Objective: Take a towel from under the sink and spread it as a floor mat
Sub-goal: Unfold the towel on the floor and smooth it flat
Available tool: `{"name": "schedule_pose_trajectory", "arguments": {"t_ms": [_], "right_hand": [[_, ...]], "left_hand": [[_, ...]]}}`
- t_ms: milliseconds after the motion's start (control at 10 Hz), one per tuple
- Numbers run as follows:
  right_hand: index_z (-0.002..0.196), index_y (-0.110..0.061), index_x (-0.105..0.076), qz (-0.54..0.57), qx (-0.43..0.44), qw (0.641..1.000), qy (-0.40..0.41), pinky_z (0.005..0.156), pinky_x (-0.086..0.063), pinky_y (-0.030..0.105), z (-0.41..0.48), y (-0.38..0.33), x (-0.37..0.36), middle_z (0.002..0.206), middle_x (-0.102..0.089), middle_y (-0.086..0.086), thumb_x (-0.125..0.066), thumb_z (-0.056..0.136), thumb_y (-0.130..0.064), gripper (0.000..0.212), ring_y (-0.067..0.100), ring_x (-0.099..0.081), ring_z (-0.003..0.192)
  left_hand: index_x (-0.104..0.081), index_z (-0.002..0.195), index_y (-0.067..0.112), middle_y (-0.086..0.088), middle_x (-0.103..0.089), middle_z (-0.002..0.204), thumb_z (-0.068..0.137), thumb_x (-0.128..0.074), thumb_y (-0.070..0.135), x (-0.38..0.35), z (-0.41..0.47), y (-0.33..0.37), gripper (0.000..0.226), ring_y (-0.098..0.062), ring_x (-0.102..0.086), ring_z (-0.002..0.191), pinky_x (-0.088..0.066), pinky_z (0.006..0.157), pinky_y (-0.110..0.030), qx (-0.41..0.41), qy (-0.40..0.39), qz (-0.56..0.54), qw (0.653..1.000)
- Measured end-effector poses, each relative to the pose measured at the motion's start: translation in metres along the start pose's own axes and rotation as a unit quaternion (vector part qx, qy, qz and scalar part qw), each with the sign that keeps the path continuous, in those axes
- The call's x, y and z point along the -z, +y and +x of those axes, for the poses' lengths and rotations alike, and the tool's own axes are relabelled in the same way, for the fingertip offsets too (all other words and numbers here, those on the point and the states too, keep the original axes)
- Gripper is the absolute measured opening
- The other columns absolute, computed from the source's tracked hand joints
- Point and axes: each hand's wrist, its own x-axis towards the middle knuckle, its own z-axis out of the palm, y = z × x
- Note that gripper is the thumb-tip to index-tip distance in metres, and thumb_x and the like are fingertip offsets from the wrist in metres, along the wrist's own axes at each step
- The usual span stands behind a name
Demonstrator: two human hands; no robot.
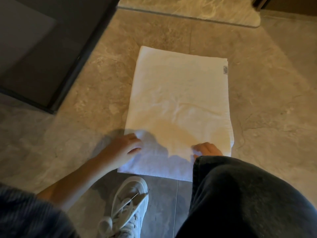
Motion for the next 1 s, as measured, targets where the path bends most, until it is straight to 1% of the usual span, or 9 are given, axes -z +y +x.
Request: {"name": "schedule_pose_trajectory", "arguments": {"t_ms": [100, 200, 300, 500, 600, 700, 800, 900, 1000], "right_hand": [[0.146, -0.03, -0.034, -0.043, -0.001, 0.99, 0.132, 0.113, -0.024, 0.035, 0.012, 0.044, -0.032, 0.15, -0.031, 0.002, -0.055, 0.092, -0.05, 0.061, 0.018, -0.027, 0.136], [0.152, -0.029, -0.024, -0.115, 0.075, 0.976, 0.169, 0.117, -0.018, 0.045, 0.009, 0.05, -0.049, 0.159, -0.021, 0.003, -0.026, 0.095, -0.066, 0.069, 0.023, -0.018, 0.146], [0.154, -0.031, -0.015, -0.118, 0.107, 0.974, 0.16, 0.118, -0.006, 0.048, 0.015, 0.047, -0.054, 0.161, -0.006, -0.002, -0.01, 0.096, -0.064, 0.067, 0.023, -0.008, 0.149], [0.152, -0.027, -0.026, -0.091, 0.104, 0.97, 0.199, 0.119, -0.014, 0.047, 0.024, 0.057, -0.063, 0.158, -0.012, -0.005, -0.05, 0.096, -0.039, 0.062, 0.022, -0.016, 0.148], [0.148, -0.024, -0.033, 0.011, 0.045, 0.963, 0.266, 0.115, -0.031, 0.041, 0.018, 0.069, -0.061, 0.157, -0.029, -0.001, -0.059, 0.091, -0.035, 0.064, 0.02, -0.03, 0.142], [0.148, -0.028, -0.03, 0.055, -0.019, 0.951, 0.305, 0.109, -0.036, 0.042, 0.006, 0.082, -0.058, 0.155, -0.026, 0.002, -0.059, 0.09, -0.043, 0.067, 0.021, -0.03, 0.138], [0.149, -0.028, -0.026, 0.171, -0.04, 0.936, 0.304, 0.105, -0.035, 0.046, -0.001, 0.089, -0.055, 0.152, -0.028, 0.003, -0.065, 0.088, -0.042, 0.074, 0.024, -0.032, 0.134], [0.148, -0.031, -0.024, 0.325, -0.05, 0.903, 0.275, 0.107, -0.04, 0.04, -0.001, 0.095, -0.049, 0.149, -0.035, -0.002, -0.074, 0.083, -0.026, 0.082, 0.016, -0.04, 0.134], [0.146, -0.032, -0.03, 0.39, -0.043, 0.882, 0.262, 0.092, -0.042, 0.01, 0.001, 0.099, -0.038, 0.142, -0.042, -0.013, -0.077, 0.08, -0.016, 0.083, -0.002, -0.045, 0.125]], "left_hand": [[-0.05, 0.14, 0.011, -0.011, -0.042, 0.15, 0.099, -0.035, 0.034, -0.009, 0.005, 0.013, 0.05, -0.031, -0.045, 0.135, -0.039, 0.109, -0.044, -0.156, 0.116, 0.198, 0.961], [-0.03, 0.152, 0.016, -0.007, -0.019, 0.161, 0.101, -0.023, 0.045, -0.024, 0.02, 0.022, 0.058, -0.028, -0.02, 0.147, -0.019, 0.119, -0.05, -0.161, 0.105, 0.288, 0.938], [-0.031, 0.151, 0.018, -0.009, -0.022, 0.16, 0.101, -0.024, 0.047, -0.04, 0.032, 0.017, 0.059, -0.03, -0.02, 0.147, -0.017, 0.117, -0.052, -0.139, 0.093, 0.294, 0.941], [-0.022, 0.154, 0.02, -0.008, -0.015, 0.163, 0.102, -0.018, 0.047, -0.053, 0.04, 0.001, 0.059, -0.029, -0.014, 0.149, -0.015, 0.117, -0.053, -0.152, 0.115, 0.279, 0.941], [-0.023, 0.154, 0.02, -0.007, -0.016, 0.162, 0.101, -0.02, 0.045, -0.054, 0.042, 0.0, 0.058, -0.028, -0.016, 0.149, -0.015, 0.118, -0.054, -0.157, 0.133, 0.275, 0.939], [-0.027, 0.153, 0.018, -0.009, -0.019, 0.162, 0.1, -0.024, 0.043, -0.057, 0.043, 0.0, 0.058, -0.029, -0.019, 0.148, -0.018, 0.116, -0.055, -0.171, 0.153, 0.275, 0.934], [-0.028, 0.152, 0.017, -0.01, -0.02, 0.161, 0.101, -0.024, 0.042, -0.058, 0.043, -0.001, 0.058, -0.03, -0.02, 0.147, -0.016, 0.117, -0.055, -0.182, 0.171, 0.275, 0.928], [-0.031, 0.151, 0.016, -0.011, -0.022, 0.16, 0.101, -0.023, 0.042, -0.058, 0.043, 0.0, 0.057, -0.03, -0.021, 0.147, -0.016, 0.117, -0.055, -0.187, 0.179, 0.274, 0.926], [-0.034, 0.15, 0.015, -0.012, -0.024, 0.16, 0.101, -0.023, 0.04, -0.058, 0.042, 0.003, 0.056, -0.031, -0.022, 0.146, -0.018, 0.116, -0.056, -0.187, 0.183, 0.273, 0.926]]}}
